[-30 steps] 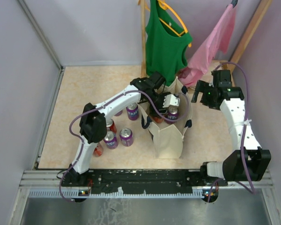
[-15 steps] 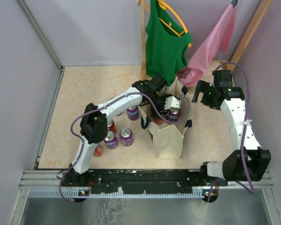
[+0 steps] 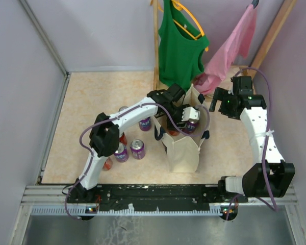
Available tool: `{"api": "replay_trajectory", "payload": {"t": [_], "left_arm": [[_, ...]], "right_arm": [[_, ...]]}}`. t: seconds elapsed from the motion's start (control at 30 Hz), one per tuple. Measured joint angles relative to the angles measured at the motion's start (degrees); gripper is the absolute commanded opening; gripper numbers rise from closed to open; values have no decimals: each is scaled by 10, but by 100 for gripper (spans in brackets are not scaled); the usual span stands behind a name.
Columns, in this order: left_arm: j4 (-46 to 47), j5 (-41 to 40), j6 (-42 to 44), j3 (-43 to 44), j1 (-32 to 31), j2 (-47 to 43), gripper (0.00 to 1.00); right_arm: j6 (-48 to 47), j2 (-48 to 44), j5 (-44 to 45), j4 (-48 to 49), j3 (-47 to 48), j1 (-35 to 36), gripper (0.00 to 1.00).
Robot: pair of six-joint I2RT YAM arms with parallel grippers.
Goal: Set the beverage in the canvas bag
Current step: Place the drink in the canvas bag.
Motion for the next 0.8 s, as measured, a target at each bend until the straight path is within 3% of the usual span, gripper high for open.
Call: {"api": "replay_trajectory", "payload": {"t": [0.43,0.6,0.7,0.8], "left_arm": [[26,-16,-18,-10,-4,3,2],[37,-24,-20,-24,-5,-5,55],[37,-29,-20,-25,-5,-6,71],[37,-32,-20,-27,-5,-7,77]], "right_arm": [[0,0,0,0,0,0,99],[0,0,0,0,0,0,99],[0,0,0,0,0,0,99],[0,0,0,0,0,0,99]]}}
